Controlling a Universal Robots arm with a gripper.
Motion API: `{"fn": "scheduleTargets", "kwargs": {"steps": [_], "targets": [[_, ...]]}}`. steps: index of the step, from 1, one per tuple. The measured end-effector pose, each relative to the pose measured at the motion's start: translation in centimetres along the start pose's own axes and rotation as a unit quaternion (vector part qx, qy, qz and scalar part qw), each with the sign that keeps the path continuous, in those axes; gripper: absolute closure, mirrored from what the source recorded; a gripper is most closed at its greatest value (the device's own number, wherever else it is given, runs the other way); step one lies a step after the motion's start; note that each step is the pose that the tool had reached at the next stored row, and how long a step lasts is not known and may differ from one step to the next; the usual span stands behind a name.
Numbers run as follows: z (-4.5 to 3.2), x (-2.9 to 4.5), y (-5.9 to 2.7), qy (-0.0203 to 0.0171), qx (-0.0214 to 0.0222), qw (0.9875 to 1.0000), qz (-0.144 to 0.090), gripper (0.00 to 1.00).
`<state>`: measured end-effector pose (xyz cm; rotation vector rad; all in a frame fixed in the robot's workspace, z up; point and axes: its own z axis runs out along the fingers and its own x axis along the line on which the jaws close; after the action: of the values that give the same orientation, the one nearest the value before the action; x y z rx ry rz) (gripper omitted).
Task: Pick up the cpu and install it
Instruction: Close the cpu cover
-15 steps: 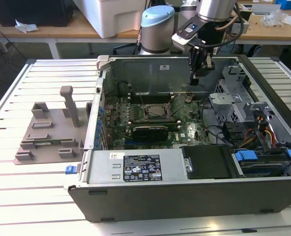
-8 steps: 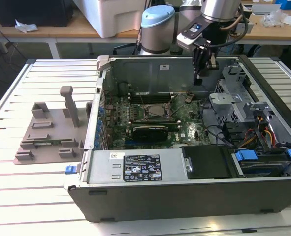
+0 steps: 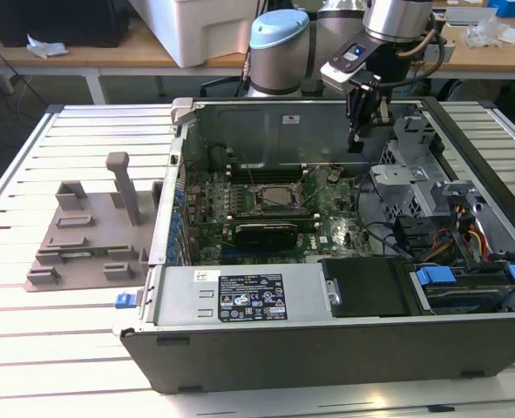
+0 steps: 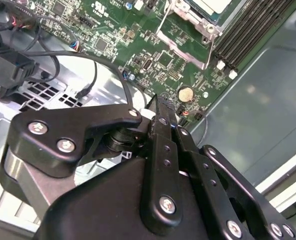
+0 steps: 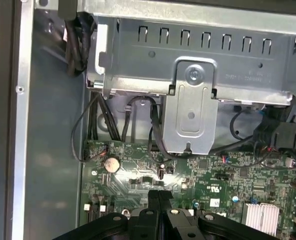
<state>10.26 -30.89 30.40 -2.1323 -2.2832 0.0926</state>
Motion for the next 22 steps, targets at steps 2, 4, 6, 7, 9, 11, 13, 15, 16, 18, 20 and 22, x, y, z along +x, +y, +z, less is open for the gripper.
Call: {"fn": "scheduleTargets", "kwargs": {"steps": [2,4,6,7,9,11,13,15,16,18,20,22], "targets": [[0.61,0.04,-0.1,0.0,0.0001,1.0,0.0,0.89],[1.49,0.12,-0.2,0.0,0.0,1.0,0.0,0.89],[1.87,0.13,-0.18,0.0,0.0,1.0,0.0,0.89],[2.07,0.14,-0.17,0.0,0.0,1.0,0.0,0.89],[2.29,0.14,-0.15,0.0,0.0,1.0,0.0,0.89],[2.51,0.15,-0.14,0.0,0.0,1.0,0.0,0.89],[2.68,0.16,-0.13,0.0,0.0001,1.0,0.0,0.89],[2.91,0.16,-0.12,0.0,0.0,1.0,0.0,0.89],[3.14,0.17,-0.11,0.0,0.0001,1.0,0.0,0.89],[3.56,0.18,-0.09,0.0,0.0,1.0,0.0,0.89],[3.91,0.19,-0.07,0.0,0.0001,1.0,0.0,0.89],[4.15,0.2,-0.05,-0.0001,0.0,1.0,0.0,0.89]]}}
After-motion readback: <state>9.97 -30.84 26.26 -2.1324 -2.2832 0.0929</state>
